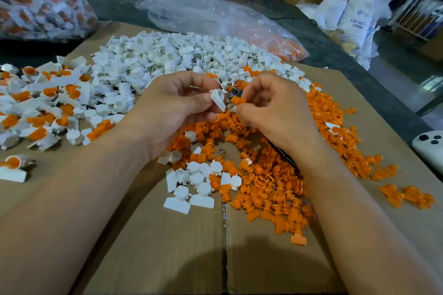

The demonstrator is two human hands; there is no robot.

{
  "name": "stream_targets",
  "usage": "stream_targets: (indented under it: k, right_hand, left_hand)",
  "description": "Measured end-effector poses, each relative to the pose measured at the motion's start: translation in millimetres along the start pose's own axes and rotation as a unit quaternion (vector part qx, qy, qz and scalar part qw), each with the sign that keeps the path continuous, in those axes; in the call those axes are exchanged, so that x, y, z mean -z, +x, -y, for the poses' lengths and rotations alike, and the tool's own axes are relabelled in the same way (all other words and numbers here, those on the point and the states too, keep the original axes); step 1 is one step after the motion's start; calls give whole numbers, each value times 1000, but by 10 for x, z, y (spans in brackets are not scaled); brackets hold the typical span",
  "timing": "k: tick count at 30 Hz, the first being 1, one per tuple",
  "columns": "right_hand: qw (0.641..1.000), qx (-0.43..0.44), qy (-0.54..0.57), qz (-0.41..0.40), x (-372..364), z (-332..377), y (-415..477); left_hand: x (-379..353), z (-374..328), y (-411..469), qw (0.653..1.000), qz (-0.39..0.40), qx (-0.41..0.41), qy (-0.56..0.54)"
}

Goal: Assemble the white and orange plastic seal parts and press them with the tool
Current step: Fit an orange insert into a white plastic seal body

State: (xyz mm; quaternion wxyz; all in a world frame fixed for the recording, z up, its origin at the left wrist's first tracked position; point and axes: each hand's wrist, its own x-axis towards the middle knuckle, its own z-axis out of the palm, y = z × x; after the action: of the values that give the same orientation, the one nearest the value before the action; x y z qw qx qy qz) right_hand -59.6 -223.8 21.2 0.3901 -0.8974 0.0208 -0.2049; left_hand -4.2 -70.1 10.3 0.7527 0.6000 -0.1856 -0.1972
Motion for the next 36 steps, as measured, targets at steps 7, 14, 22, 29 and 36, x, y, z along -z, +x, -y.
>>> stream_targets:
  k: [7, 14, 22, 29, 36]
  right_hand:
    - [995, 50, 81, -11, -53, 76, -51]
    - [995, 47, 93, 11, -68, 92, -61]
    - [993, 56, 100, -15, -44, 103, -64]
    - [992, 87, 89, -14, -52, 100, -69]
    - [991, 113, 60, -43, -44, 101, -60]
  left_hand:
    - [8, 2, 2, 1000, 7, 2, 7]
    - [5, 2, -6, 1000, 8, 1, 16]
    - [-1, -32, -33, 999, 36, -11, -30]
    - [-16, -20, -44, 999, 18, -23, -22]
    - [-11, -32, -49, 999, 21, -20, -31]
